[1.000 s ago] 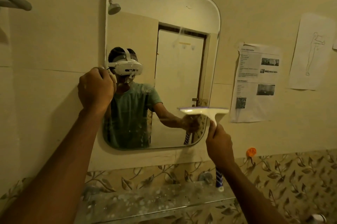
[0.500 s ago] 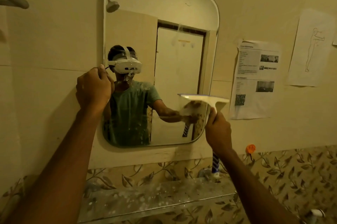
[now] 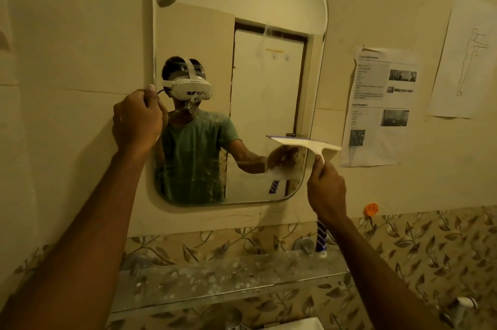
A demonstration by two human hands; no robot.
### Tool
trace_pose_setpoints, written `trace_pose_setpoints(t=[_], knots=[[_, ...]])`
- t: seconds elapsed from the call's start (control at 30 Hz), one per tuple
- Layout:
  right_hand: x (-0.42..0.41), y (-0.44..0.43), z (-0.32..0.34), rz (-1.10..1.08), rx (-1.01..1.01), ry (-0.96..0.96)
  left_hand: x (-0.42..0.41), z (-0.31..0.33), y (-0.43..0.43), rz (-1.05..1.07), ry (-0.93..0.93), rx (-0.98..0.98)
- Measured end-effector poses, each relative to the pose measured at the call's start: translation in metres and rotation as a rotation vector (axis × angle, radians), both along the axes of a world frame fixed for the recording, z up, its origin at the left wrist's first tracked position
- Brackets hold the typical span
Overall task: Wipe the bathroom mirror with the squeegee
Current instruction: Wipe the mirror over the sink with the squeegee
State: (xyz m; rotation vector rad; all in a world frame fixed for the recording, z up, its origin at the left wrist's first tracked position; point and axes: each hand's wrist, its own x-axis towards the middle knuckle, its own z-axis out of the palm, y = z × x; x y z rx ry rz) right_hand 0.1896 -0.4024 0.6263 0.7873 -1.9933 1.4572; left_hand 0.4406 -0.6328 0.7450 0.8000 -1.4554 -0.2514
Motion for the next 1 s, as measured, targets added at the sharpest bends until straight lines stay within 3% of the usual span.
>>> trace_pose_setpoints(t=[0.27, 0.87, 1.0], knots=[[0.004, 0.001, -0.061, -0.045, 0.073, -0.049, -0.004, -0.001, 0.001, -0.003, 0.037, 0.012], [0.020, 0.016, -0.098, -0.062, 0.179, -0.048, -0.006, -0.003, 0.002, -0.019, 0.076, 0.075], [0.018, 0.025, -0.112, -0.048, 0.304, -0.006, -0.007, -0.002, 0.004, -0.009, 0.088, 0.095]])
